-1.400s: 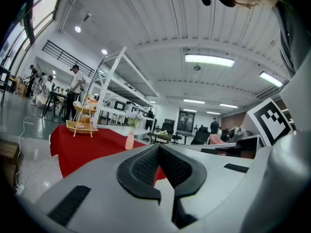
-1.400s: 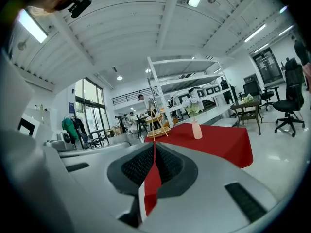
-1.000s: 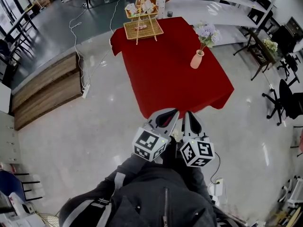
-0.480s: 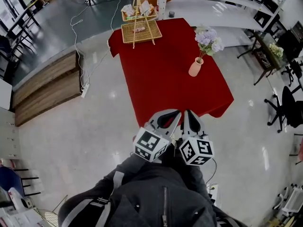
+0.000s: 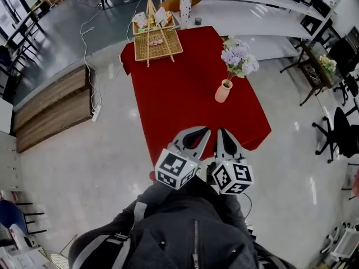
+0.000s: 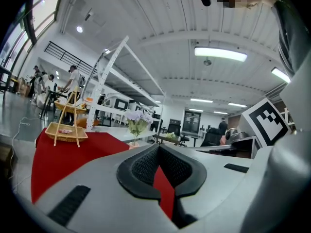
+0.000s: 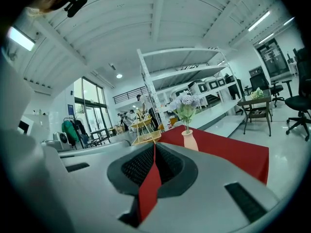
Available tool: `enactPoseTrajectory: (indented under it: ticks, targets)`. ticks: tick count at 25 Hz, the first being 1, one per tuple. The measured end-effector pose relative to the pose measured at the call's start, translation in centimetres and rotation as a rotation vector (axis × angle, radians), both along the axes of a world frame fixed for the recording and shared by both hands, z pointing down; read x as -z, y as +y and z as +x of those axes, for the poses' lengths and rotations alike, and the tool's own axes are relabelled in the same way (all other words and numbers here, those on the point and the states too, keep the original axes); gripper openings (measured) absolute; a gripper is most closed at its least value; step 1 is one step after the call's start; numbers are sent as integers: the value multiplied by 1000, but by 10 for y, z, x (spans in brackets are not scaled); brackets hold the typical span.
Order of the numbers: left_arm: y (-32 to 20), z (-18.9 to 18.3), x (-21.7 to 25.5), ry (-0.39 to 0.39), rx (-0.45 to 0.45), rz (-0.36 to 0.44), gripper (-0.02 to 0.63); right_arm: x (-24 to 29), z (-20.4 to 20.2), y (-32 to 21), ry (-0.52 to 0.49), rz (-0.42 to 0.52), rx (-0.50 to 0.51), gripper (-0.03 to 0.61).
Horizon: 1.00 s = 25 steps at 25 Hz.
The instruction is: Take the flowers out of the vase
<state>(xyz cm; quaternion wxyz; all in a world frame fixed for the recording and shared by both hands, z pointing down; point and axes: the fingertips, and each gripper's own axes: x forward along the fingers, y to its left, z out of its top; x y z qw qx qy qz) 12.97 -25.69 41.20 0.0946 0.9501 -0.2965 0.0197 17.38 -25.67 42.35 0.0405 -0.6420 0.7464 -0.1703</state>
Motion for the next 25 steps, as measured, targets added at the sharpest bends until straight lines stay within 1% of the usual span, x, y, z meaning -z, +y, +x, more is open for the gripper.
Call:
enactPoseTrajectory:
  ticks: [12, 19, 25]
  targets:
    - [-76, 36, 7, 23, 64, 23, 9, -2, 44, -75, 2, -1, 25, 14]
    - [-118, 57, -2, 17, 93, 5, 9, -6, 69, -110, 10, -16, 5, 15]
    - [-154, 75, -5, 7, 95, 5, 9, -5, 83, -139, 7, -12, -10, 15]
